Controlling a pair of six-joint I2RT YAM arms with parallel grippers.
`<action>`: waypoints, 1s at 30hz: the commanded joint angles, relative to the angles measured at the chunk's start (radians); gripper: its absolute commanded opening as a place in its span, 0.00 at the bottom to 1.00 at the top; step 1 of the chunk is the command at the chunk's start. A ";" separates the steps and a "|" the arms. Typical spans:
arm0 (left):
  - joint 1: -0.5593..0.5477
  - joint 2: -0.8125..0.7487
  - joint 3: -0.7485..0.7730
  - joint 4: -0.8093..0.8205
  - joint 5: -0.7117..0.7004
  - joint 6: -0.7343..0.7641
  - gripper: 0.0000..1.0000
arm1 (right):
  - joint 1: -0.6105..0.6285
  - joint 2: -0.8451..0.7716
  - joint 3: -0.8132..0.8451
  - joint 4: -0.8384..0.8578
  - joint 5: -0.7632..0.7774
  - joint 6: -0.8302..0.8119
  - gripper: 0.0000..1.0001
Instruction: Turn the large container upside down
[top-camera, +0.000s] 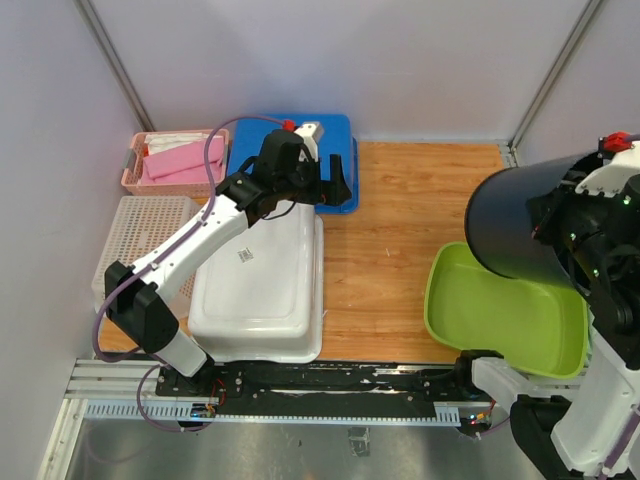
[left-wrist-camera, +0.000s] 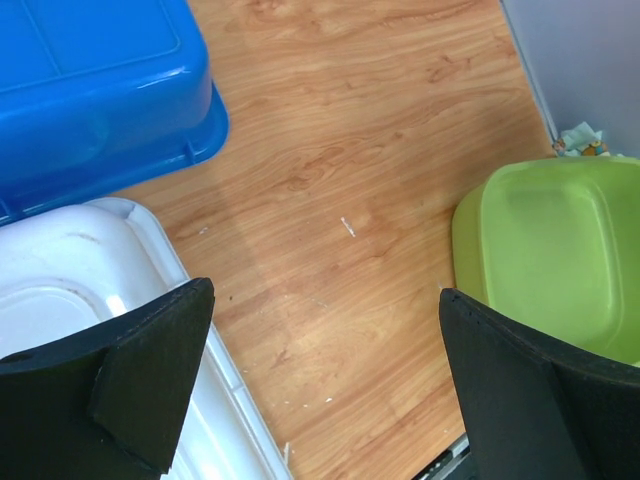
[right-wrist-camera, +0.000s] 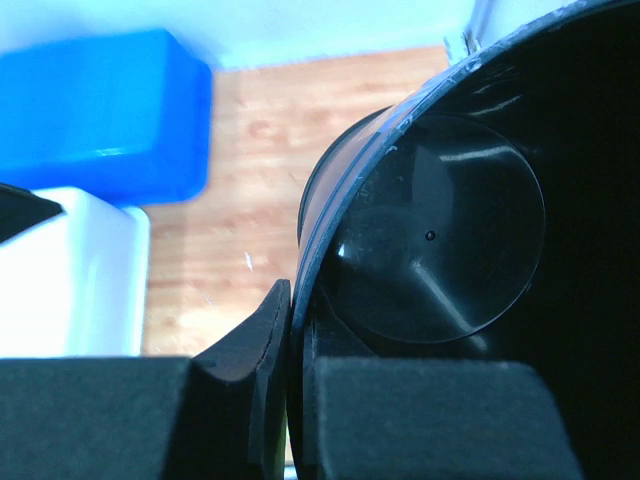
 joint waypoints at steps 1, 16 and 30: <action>-0.010 -0.031 0.015 0.044 0.053 -0.036 0.99 | -0.020 0.014 0.003 0.310 -0.217 0.058 0.00; 0.053 -0.118 -0.076 0.089 0.087 -0.115 0.99 | -0.019 0.200 -0.432 1.198 -0.497 0.389 0.01; 0.053 -0.129 -0.098 0.079 0.109 -0.111 0.99 | -0.021 0.263 -0.712 1.612 -0.405 0.496 0.01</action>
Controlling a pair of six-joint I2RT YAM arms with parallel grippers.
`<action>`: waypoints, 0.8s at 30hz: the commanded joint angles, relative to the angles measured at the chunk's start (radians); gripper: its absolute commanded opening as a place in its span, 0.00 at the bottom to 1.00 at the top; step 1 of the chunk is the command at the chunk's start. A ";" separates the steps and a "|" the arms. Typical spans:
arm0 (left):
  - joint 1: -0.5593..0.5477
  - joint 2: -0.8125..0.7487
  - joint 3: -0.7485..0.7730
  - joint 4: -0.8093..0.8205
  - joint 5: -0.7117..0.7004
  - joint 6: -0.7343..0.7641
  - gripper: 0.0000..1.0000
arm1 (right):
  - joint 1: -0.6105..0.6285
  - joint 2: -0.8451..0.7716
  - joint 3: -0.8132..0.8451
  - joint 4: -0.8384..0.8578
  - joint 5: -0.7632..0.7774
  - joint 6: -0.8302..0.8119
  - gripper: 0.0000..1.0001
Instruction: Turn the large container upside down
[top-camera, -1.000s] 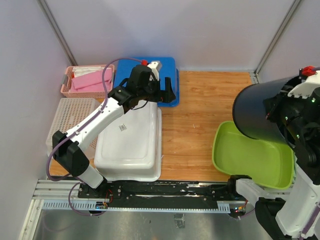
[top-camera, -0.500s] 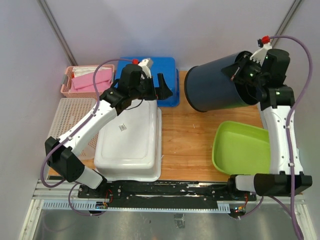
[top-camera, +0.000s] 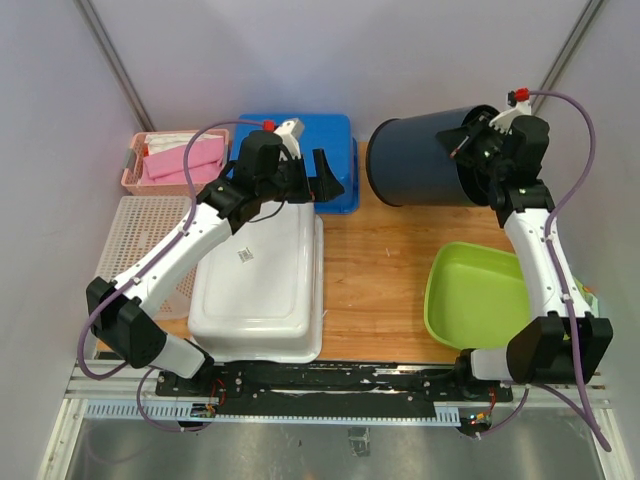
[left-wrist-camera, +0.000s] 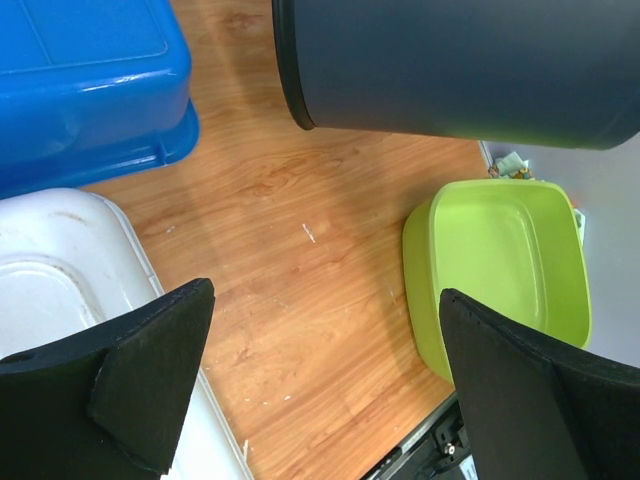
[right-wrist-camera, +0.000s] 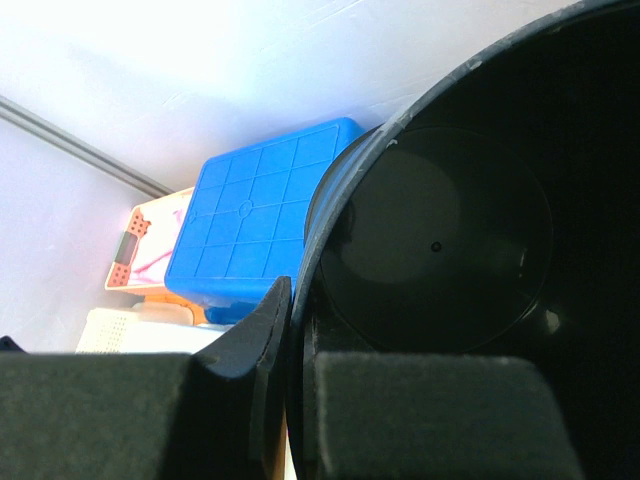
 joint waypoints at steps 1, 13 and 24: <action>0.000 -0.025 -0.014 0.013 0.021 0.003 0.99 | -0.023 -0.017 -0.002 0.349 0.008 0.043 0.01; 0.000 -0.032 -0.024 -0.003 0.062 0.045 0.99 | -0.059 0.031 -0.124 0.530 -0.060 0.156 0.01; 0.000 -0.035 -0.046 0.008 0.086 0.042 0.99 | -0.141 0.081 -0.214 0.679 -0.188 0.305 0.01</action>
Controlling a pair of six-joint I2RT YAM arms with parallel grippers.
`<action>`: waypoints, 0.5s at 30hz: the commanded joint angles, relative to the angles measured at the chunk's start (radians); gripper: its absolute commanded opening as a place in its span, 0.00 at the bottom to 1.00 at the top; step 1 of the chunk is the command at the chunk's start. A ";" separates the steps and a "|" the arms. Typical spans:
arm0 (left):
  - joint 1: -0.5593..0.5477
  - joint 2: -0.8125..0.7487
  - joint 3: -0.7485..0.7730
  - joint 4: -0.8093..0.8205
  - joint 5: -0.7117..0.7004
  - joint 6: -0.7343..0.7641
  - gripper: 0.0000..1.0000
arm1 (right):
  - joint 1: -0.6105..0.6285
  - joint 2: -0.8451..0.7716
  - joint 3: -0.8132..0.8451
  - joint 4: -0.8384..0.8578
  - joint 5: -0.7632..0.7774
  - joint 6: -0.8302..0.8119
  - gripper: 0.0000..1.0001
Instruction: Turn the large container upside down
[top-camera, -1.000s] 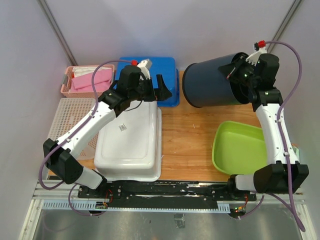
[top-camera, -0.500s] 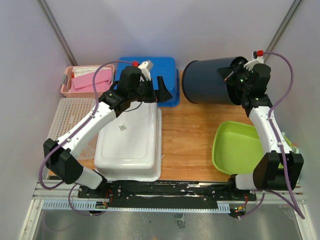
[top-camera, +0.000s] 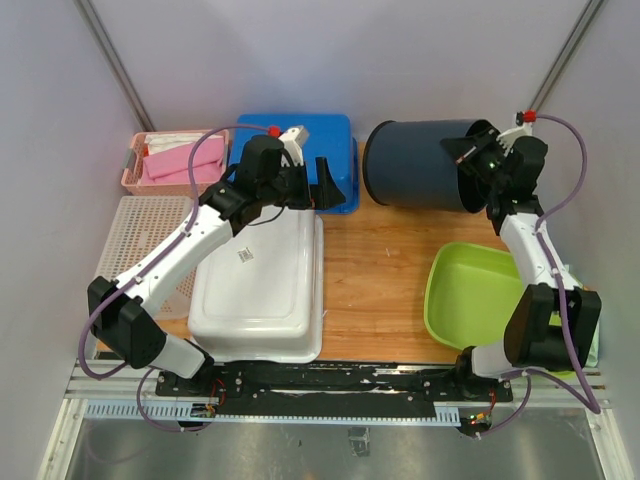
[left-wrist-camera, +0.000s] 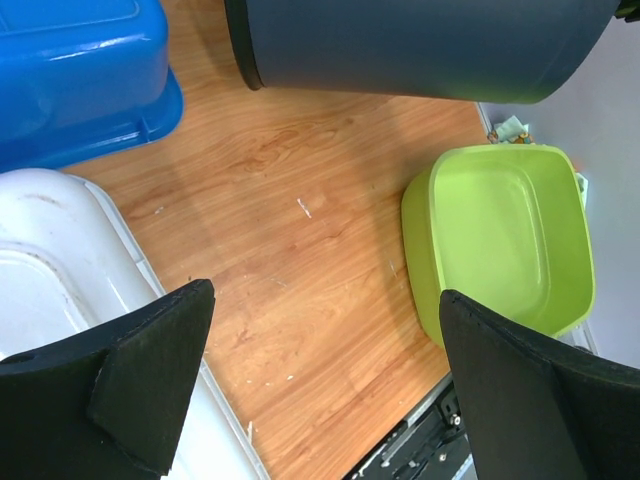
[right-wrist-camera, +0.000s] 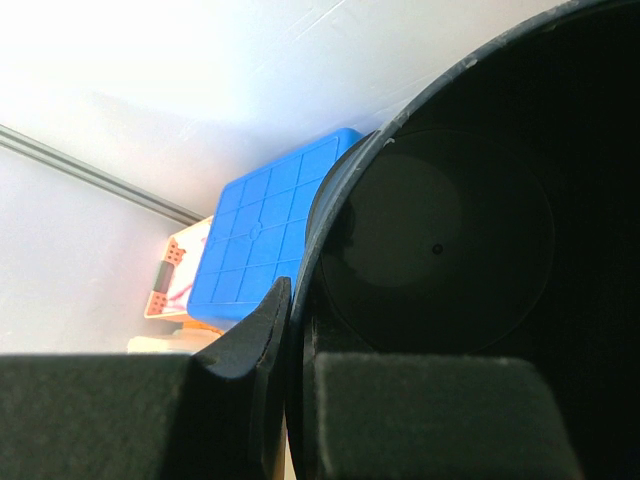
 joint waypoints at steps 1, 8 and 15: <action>0.000 -0.032 -0.013 0.013 0.026 0.015 0.99 | -0.060 0.010 -0.009 0.325 -0.113 0.123 0.01; 0.001 -0.039 -0.024 0.013 0.027 0.021 0.99 | -0.146 0.121 -0.024 0.410 -0.327 0.219 0.01; 0.000 -0.037 -0.025 0.012 0.030 0.024 0.99 | -0.188 0.199 -0.024 0.343 -0.426 0.206 0.01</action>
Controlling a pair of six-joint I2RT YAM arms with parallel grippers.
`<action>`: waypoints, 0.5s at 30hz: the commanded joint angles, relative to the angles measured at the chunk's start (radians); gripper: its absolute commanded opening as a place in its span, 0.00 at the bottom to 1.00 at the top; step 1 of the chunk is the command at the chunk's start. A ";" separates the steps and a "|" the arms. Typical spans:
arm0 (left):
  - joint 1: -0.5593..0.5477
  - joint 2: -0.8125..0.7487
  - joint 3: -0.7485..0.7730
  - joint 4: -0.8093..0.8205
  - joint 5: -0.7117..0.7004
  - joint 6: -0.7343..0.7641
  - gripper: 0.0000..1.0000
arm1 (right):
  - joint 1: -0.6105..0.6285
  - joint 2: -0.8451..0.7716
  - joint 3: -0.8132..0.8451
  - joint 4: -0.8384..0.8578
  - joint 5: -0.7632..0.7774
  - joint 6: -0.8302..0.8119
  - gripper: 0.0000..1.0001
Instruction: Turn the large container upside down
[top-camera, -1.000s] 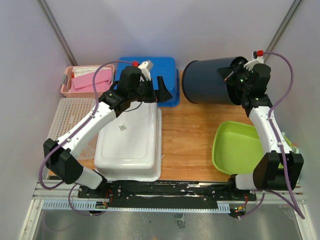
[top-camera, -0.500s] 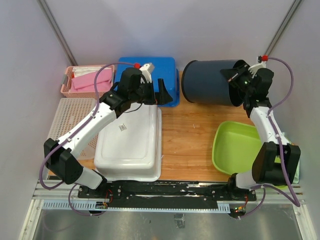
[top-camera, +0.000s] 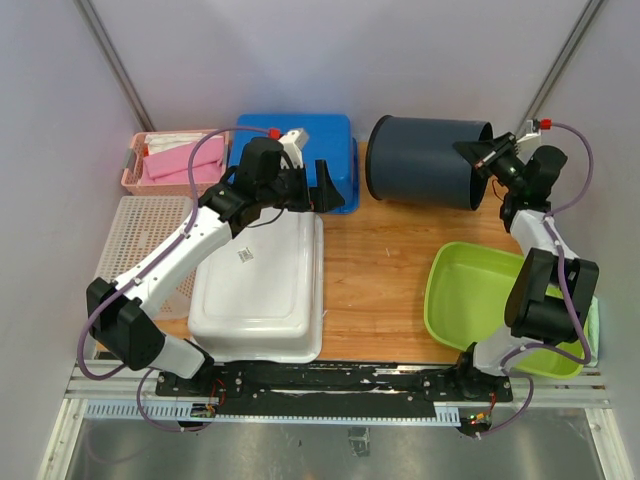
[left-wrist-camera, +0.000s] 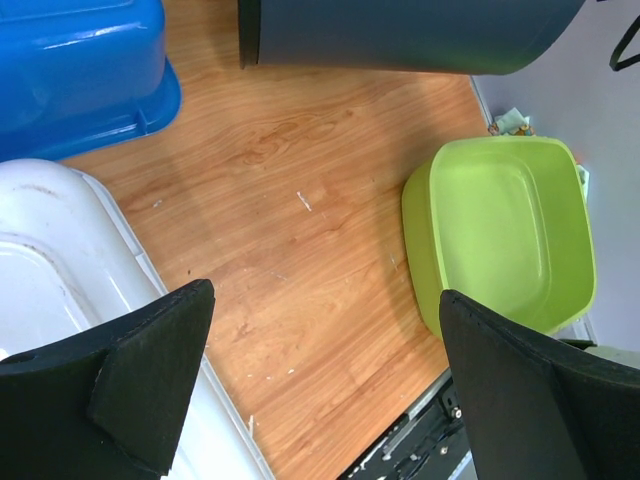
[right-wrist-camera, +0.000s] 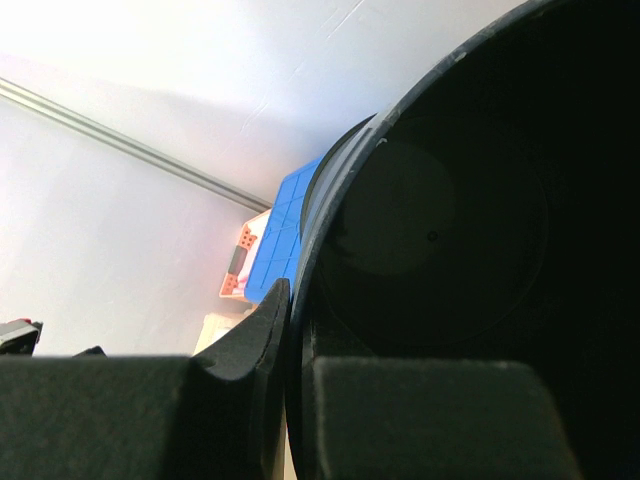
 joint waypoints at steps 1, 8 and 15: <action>0.000 -0.027 -0.005 0.009 0.018 0.022 0.99 | -0.026 0.024 0.023 -0.028 -0.119 -0.037 0.01; 0.000 -0.040 -0.014 0.003 0.015 0.028 0.99 | -0.048 0.034 0.022 -0.254 -0.121 -0.205 0.01; 0.000 -0.045 -0.014 0.002 0.018 0.031 0.99 | -0.052 0.057 0.022 -0.301 -0.141 -0.231 0.01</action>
